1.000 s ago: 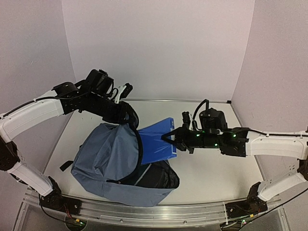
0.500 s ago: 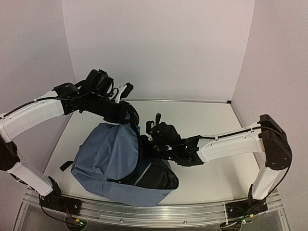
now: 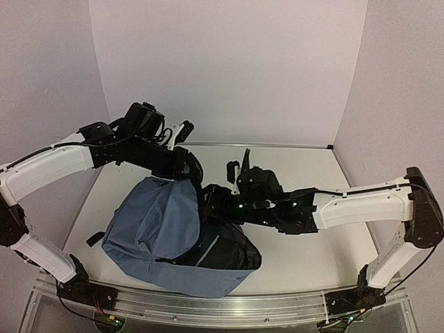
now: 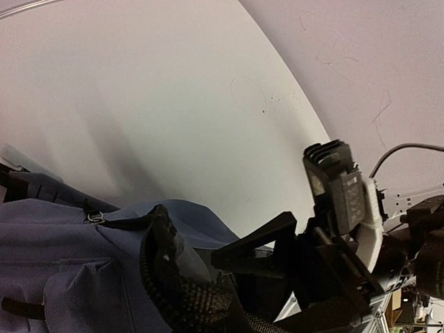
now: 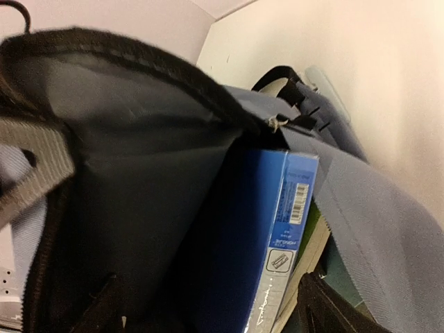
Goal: Pack the student bag
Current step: Place the files in the student bag, then zip the student bag at the center of the board.
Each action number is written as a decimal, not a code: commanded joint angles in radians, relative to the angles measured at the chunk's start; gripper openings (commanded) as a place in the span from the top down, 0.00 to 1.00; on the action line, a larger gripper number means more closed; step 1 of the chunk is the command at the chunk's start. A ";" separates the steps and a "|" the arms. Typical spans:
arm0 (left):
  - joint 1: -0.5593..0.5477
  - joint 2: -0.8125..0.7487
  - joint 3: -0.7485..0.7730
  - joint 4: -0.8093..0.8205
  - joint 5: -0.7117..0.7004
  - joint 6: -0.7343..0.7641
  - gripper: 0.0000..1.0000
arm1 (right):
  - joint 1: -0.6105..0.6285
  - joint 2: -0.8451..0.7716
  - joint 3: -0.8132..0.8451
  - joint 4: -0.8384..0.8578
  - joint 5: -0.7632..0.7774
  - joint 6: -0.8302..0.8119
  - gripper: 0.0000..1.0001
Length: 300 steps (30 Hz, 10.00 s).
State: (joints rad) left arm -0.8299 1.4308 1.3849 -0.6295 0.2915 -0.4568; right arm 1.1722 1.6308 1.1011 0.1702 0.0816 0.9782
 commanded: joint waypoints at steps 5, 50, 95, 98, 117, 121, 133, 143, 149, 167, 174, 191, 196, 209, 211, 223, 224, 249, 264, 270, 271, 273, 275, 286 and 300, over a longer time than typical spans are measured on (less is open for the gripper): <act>0.012 -0.064 0.009 0.129 0.004 -0.009 1.00 | 0.001 -0.239 -0.011 -0.321 0.154 -0.163 0.14; 0.162 0.283 0.300 0.048 0.208 0.094 1.00 | -0.256 0.150 0.129 -0.122 0.086 -0.364 0.96; 0.457 -0.479 -0.827 0.096 -0.160 -0.482 0.33 | 0.217 0.074 0.120 -0.341 0.107 -0.382 0.51; 0.457 -0.464 -0.838 0.114 -0.154 -0.481 0.35 | 0.228 0.117 0.152 -0.353 0.153 -0.371 0.54; 0.457 -0.474 -0.884 0.163 -0.151 -0.498 0.89 | 0.266 0.238 0.292 -0.537 0.327 -0.291 1.00; 0.457 -0.478 -0.880 0.171 -0.168 -0.498 1.00 | 0.267 0.202 0.278 -0.565 0.363 -0.270 1.00; 0.513 -0.353 -0.748 0.211 -0.215 -0.358 1.00 | 0.237 0.113 0.249 -0.823 0.683 -0.124 1.00; 0.620 -0.157 -0.613 0.347 -0.134 -0.238 1.00 | 0.078 0.022 0.152 -0.840 0.716 -0.100 1.00; 0.639 -0.001 -0.481 0.424 -0.064 -0.182 1.00 | 0.034 -0.013 0.133 -0.817 0.707 -0.131 1.00; 0.635 -0.410 -0.752 0.195 -0.057 -0.422 0.21 | 0.035 0.002 0.110 -0.508 0.398 -0.243 1.00; 0.605 -0.626 -1.004 0.348 0.119 -0.627 0.34 | 0.035 0.026 0.120 -0.491 0.383 -0.252 1.00; 0.543 -0.379 -1.100 0.822 0.233 -0.743 0.71 | 0.034 0.000 0.092 -0.479 0.420 -0.210 1.00; 0.545 -0.337 -1.073 0.819 0.188 -0.746 0.99 | 0.015 -0.059 0.057 -0.521 0.484 -0.172 1.00; 0.710 -0.374 -1.003 0.576 0.152 -0.590 1.00 | -0.208 -0.149 -0.011 -0.584 0.602 -0.240 1.00; 0.731 -0.392 -1.011 0.560 0.139 -0.581 1.00 | -0.250 -0.150 -0.013 -0.578 0.606 -0.254 1.00; 0.737 -0.466 -0.623 0.016 0.018 -0.244 0.48 | -0.283 -0.204 -0.022 -0.405 0.215 -0.492 1.00; 0.728 -0.467 -0.579 -0.022 -0.002 -0.217 0.41 | -0.283 -0.212 -0.030 -0.390 0.172 -0.499 1.00; -0.142 0.184 -0.124 0.455 -0.047 0.277 0.20 | -0.249 -0.347 -0.067 -0.299 -0.001 -0.474 1.00; -0.223 0.324 -0.065 0.477 -0.183 0.361 0.80 | -0.248 -0.372 -0.084 -0.296 0.124 -0.456 1.00; -0.233 0.320 -0.099 0.483 -0.145 0.356 1.00 | -0.248 -0.330 -0.063 -0.306 0.266 -0.430 1.00; -0.234 0.314 -0.115 0.492 -0.134 0.350 1.00 | -0.248 -0.325 -0.064 -0.306 0.322 -0.425 1.00; -0.236 0.298 -0.146 0.506 -0.111 0.337 1.00 | -0.249 -0.312 -0.063 -0.305 0.423 -0.422 1.00; -0.239 0.280 -0.179 0.507 -0.087 0.322 1.00 | -0.257 -0.284 -0.046 -0.305 0.494 -0.433 1.00; -0.270 0.208 -0.268 0.373 0.027 0.260 1.00 | -0.348 -0.058 0.128 -0.266 0.439 -0.525 1.00; -0.323 0.129 -0.370 0.214 0.140 0.210 1.00 | -0.481 0.186 0.254 -0.081 0.150 -0.579 1.00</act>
State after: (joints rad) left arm -1.1092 1.6185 1.0640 -0.2657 0.2897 -0.2152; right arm 0.7400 1.7728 1.2676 -0.0693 0.2796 0.4336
